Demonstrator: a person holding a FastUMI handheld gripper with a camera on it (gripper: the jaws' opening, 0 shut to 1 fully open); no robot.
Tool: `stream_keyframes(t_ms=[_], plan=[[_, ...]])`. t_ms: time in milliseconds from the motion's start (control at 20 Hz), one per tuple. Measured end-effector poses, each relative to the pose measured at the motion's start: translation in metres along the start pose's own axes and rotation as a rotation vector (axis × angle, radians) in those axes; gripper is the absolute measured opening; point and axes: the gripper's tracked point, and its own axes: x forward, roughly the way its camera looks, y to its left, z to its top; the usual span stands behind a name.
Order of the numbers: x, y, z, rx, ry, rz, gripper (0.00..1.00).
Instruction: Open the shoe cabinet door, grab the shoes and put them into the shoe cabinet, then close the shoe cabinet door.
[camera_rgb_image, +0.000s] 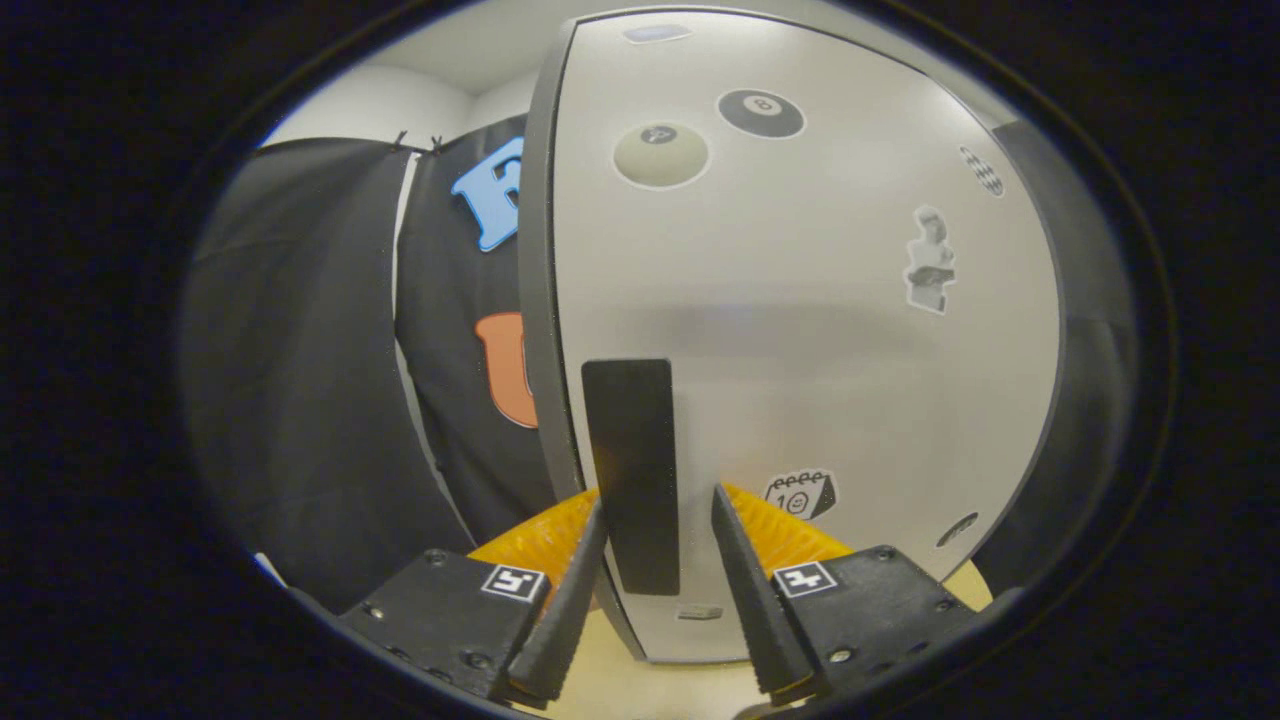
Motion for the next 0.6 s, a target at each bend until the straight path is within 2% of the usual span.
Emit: stream_keyframes(t_ms=[100, 250, 450, 600], plan=[[0.001, 0.006, -0.004, -0.002, 0.001, -0.005, 0.42], [0.000, 0.002, -0.005, -0.029, -0.013, -0.019, 0.40], [-0.010, 0.003, -0.007, -0.022, 0.006, 0.046, 0.34], [-0.041, 0.004, -0.012, -0.034, 0.011, 0.075, 0.33]])
